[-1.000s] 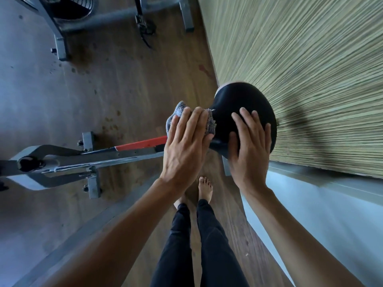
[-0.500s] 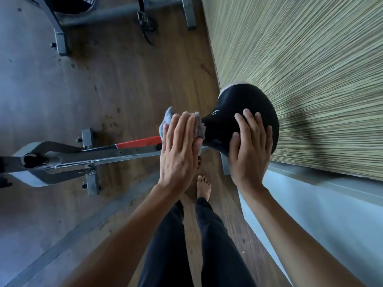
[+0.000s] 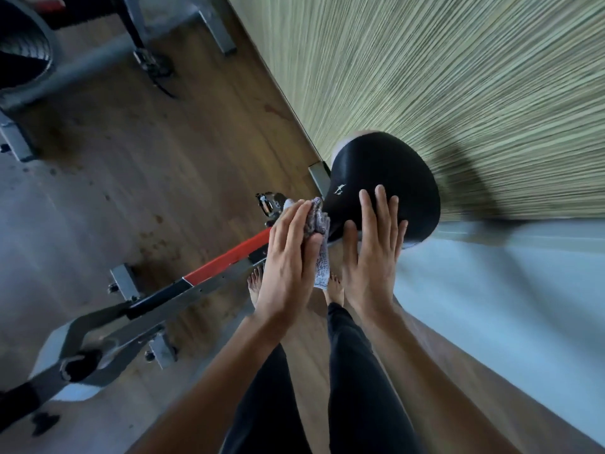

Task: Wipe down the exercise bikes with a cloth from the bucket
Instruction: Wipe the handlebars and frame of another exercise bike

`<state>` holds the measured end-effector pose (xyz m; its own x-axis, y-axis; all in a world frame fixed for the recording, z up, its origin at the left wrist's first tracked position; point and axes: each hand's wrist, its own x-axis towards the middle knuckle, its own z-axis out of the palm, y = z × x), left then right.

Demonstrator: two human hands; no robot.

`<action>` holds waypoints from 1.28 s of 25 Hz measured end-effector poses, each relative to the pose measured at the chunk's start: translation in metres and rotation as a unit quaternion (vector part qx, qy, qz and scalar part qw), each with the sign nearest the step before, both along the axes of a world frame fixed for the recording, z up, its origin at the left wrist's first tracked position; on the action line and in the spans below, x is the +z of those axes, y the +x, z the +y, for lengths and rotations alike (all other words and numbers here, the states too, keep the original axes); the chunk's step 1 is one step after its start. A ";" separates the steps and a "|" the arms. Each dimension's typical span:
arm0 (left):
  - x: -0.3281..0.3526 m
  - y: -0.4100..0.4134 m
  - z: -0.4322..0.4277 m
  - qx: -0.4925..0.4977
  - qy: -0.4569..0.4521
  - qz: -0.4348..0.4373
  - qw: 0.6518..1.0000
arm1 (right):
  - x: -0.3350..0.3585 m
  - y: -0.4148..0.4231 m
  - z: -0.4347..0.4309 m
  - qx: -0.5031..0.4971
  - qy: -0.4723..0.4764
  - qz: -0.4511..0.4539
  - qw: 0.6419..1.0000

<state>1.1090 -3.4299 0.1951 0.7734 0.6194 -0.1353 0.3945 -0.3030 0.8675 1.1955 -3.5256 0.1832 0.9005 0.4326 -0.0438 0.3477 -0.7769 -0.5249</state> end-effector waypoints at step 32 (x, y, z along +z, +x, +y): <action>0.006 0.119 0.057 -0.155 -0.207 0.121 0.958 | 0.002 0.067 0.025 -0.078 -0.089 0.013 0.993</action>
<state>1.2278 -3.3728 0.2013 0.8265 0.2197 -0.5182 0.5458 -0.0874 0.8334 1.2625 -3.5010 0.1851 0.9535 0.2711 -0.1317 0.2034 -0.9013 -0.3826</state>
